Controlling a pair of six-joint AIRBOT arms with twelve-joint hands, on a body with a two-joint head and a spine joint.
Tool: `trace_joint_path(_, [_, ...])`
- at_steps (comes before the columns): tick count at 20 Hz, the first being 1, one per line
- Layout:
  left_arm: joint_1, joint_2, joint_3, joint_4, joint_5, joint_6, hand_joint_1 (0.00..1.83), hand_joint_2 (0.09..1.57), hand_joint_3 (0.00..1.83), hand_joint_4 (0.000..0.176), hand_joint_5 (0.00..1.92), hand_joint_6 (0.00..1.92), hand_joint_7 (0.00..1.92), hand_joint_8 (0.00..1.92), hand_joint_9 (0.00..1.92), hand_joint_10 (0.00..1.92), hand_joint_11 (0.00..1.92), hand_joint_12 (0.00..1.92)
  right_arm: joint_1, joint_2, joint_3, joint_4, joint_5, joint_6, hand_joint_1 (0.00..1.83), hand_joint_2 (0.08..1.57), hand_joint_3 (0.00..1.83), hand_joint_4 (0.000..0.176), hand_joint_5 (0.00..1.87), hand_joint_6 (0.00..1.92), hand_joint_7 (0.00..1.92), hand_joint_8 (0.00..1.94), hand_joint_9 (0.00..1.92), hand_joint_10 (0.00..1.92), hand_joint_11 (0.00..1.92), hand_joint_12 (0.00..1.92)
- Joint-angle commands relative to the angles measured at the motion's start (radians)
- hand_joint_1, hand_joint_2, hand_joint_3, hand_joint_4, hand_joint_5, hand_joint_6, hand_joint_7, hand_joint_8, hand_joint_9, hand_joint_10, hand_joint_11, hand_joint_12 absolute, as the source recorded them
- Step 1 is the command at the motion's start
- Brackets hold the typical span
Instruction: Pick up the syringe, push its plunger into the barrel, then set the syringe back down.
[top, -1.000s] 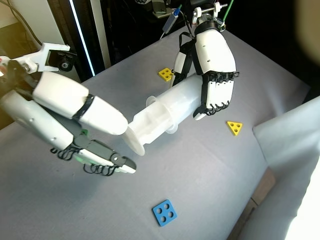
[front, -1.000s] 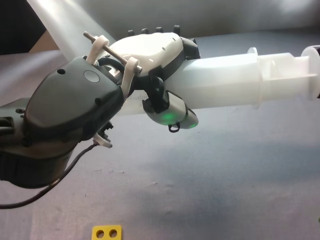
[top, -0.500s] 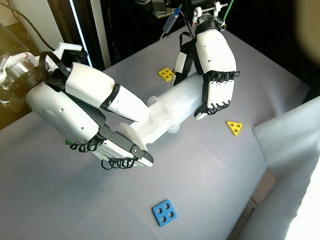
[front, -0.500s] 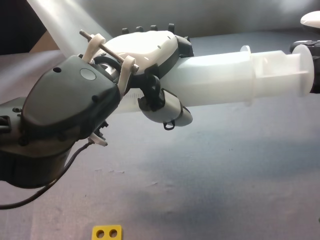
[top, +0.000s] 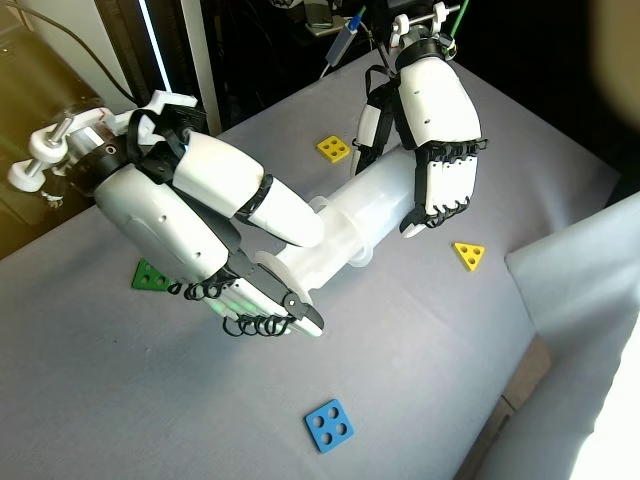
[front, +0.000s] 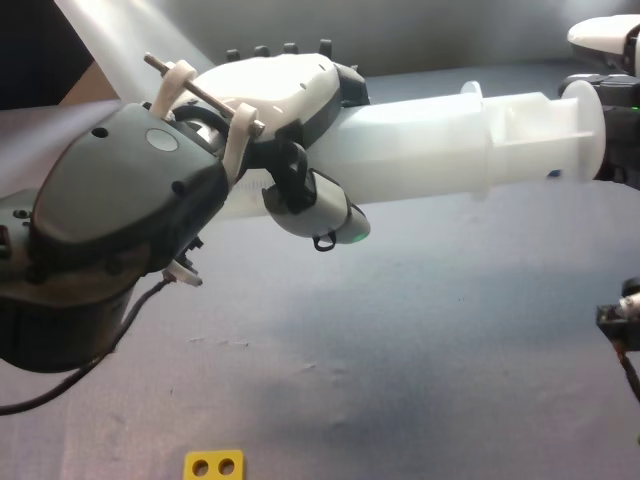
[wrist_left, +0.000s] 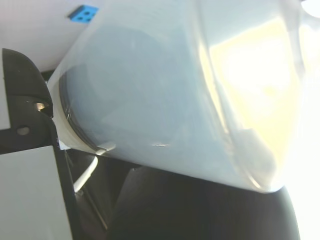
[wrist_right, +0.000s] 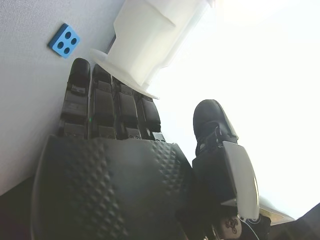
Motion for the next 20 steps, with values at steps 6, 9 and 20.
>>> trace_joint_path(6, [-0.031, -0.007, -0.006, 0.082, -0.004, -0.025, 1.32, 1.27, 0.0, 0.0, 0.76, 1.08, 0.64, 1.63, 0.61, 1.67, 0.54, 1.54, 0.02, -0.06, -0.01, -0.048, 0.099, 0.002, 0.0, 1.31, 0.0, 0.0, 0.22, 0.0, 0.18, 0.0, 0.14, 0.0, 0.0, 0.4])
trace_joint_path(9, [-0.033, -0.007, -0.006, 0.08, -0.004, -0.025, 1.33, 1.25, 0.0, 0.0, 0.77, 1.07, 0.67, 1.59, 0.64, 1.63, 0.55, 1.52, 0.034, -0.084, -0.01, -0.073, 0.106, 0.002, 0.0, 1.31, 0.0, 0.0, 0.23, 0.01, 0.2, 0.0, 0.15, 0.01, 0.0, 0.43])
trace_joint_path(20, [-0.043, -0.002, -0.006, 0.075, -0.004, -0.018, 1.22, 1.22, 0.0, 0.0, 0.87, 0.96, 0.73, 1.63, 0.66, 1.51, 0.54, 1.54, 0.051, -0.19, 0.006, -0.095, 0.106, 0.002, 0.0, 1.31, 0.0, 0.0, 0.23, 0.0, 0.2, 0.0, 0.15, 0.0, 0.0, 0.43])
